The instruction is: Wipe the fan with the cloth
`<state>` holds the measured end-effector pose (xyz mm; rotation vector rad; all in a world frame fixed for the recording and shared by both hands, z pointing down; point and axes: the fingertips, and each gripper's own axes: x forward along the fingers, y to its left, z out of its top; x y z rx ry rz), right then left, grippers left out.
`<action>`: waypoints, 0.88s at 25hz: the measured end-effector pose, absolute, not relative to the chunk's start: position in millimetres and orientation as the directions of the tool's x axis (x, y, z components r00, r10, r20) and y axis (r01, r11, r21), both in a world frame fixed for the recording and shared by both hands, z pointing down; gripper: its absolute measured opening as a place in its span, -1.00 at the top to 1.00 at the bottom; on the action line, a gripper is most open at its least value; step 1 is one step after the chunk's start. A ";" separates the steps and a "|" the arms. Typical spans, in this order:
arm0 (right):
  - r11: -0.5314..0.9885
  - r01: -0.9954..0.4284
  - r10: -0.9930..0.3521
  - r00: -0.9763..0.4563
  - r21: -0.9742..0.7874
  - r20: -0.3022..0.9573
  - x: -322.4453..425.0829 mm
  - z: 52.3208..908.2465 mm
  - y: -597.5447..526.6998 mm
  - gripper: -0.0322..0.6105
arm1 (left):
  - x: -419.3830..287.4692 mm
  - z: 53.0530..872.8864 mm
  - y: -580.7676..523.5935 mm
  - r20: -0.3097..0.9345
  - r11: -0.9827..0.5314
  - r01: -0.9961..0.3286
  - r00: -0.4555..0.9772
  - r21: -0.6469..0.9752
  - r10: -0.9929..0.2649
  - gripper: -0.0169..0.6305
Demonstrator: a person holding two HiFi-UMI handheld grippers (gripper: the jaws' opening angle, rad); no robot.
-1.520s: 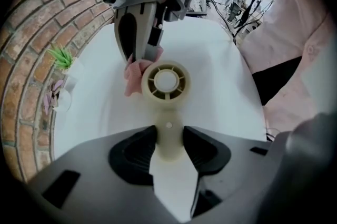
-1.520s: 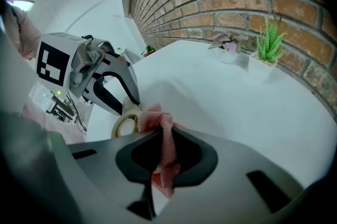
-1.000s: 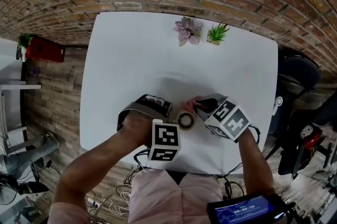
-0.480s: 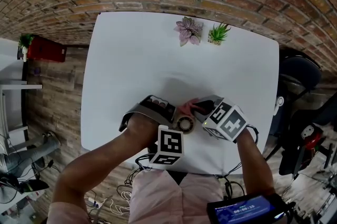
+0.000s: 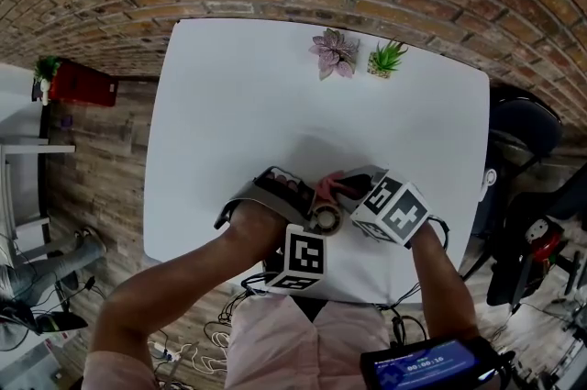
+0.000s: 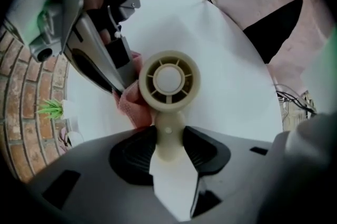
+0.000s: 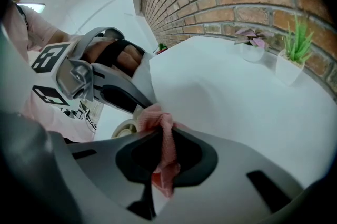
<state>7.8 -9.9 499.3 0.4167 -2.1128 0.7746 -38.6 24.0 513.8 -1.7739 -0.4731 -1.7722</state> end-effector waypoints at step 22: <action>0.658 -0.687 -0.267 -0.597 -0.309 0.757 33.5 469.2 -54.7 0.79 | -31.9 513.8 17.9 0.994 -0.908 0.404 0.064 -0.111 -0.094 0.40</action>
